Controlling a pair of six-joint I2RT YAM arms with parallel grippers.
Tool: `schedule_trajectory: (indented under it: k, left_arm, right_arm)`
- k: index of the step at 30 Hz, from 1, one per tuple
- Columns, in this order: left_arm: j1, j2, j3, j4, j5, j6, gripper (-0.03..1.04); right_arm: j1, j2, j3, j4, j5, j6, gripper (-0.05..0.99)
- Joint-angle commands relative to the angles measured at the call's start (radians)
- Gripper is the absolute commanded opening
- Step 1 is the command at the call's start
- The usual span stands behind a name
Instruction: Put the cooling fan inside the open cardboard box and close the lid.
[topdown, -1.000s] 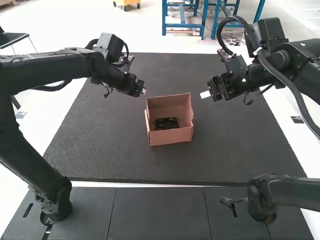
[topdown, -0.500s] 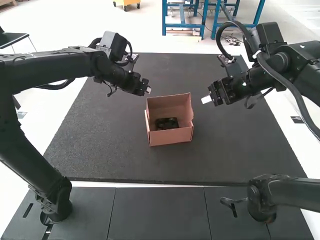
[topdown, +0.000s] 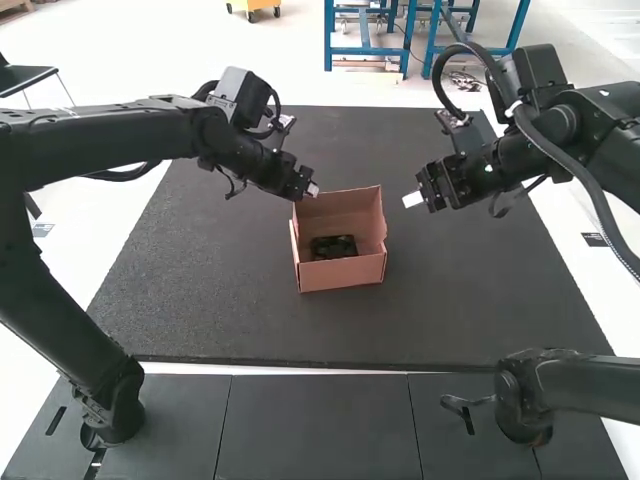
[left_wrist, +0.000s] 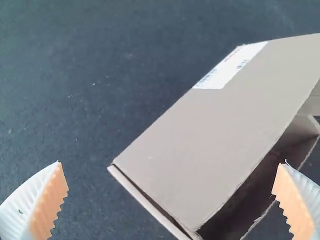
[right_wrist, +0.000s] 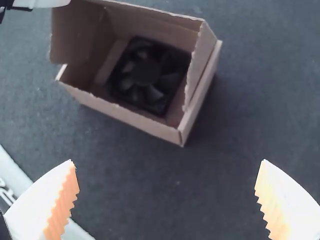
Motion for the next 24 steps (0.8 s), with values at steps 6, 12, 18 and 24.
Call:
schedule_trajectory:
  k: [6,12,18,24]
  left_arm:
    - [-0.003,0.011,0.01,0.043,0.016,-0.046,0.97]
    - [0.02,0.011,-0.005,0.111,0.017,-0.075,0.97]
    - [0.026,0.054,-0.008,0.145,0.017,-0.075,0.97]
    - [0.043,0.106,0.004,0.152,0.017,-0.072,0.97]
  right_arm:
    - [0.01,-0.018,-0.005,-0.003,0.005,0.02,0.8]
    - [0.011,-0.018,-0.021,-0.002,0.005,0.02,0.8]
    - [0.025,-0.018,-0.024,-0.002,0.005,0.023,0.8]
    - [0.028,-0.018,-0.018,-0.002,0.005,0.03,0.8]
